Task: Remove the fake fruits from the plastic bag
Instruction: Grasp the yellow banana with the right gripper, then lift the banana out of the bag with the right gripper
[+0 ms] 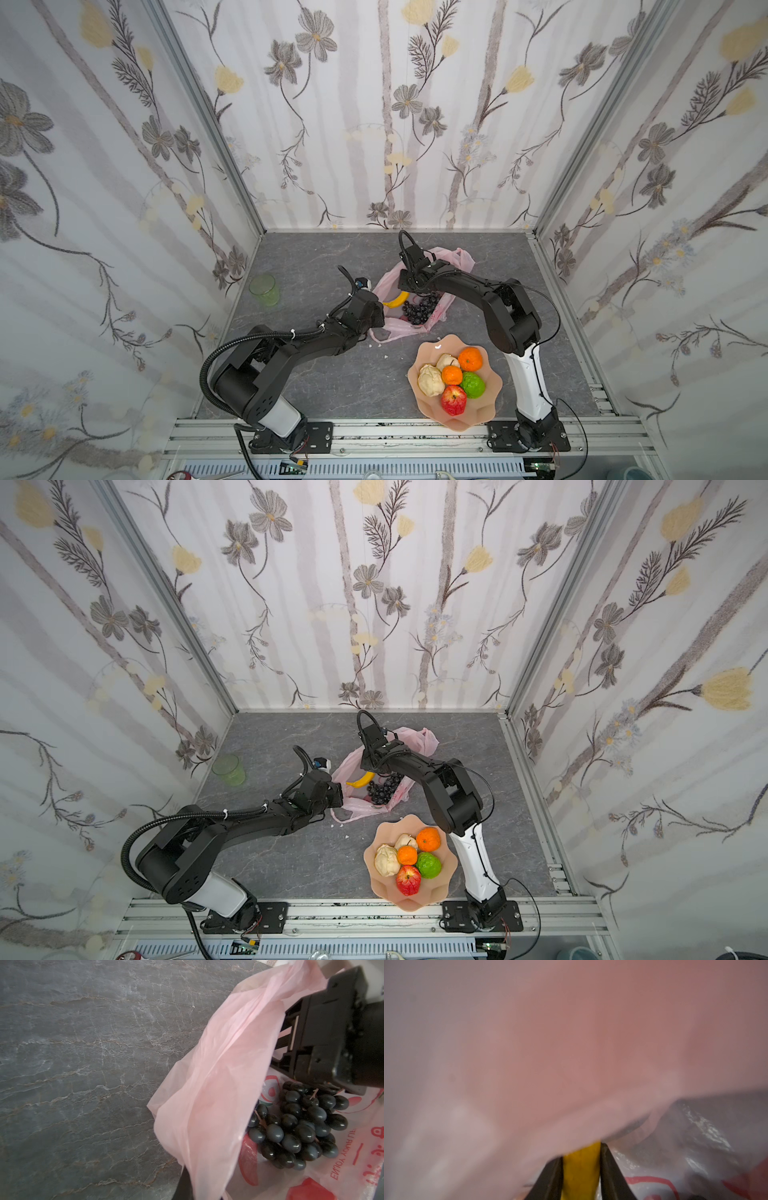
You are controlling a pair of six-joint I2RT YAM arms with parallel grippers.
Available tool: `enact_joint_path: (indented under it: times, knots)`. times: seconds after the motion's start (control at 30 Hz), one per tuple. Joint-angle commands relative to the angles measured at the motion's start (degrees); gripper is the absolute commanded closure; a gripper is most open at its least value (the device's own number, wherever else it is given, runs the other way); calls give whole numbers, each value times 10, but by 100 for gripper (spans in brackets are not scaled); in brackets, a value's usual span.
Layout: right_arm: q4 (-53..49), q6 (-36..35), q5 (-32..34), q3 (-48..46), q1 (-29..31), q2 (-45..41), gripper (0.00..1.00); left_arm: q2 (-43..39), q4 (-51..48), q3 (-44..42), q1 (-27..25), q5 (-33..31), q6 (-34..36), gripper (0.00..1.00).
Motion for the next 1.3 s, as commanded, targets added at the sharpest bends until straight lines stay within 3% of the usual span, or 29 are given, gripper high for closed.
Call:
enact_joint_path:
  times: [0.0,0.27,0.67,1.27]
  knots:
    - [17,3,-11,-2,-3,-23,70,0,5,-1,0,-8,-3,93]
    - [40,-2,-53,-44,-21,-72,70,-10,5,-6,2,-23,-6,92]
    - [33,-34,-61,-124,-24,-136,70,-27,6,-21,13,-44,-21,92]
    - [30,-30,-76,-254,2,-259,71,-8,4,-12,13,-22,-18,92]
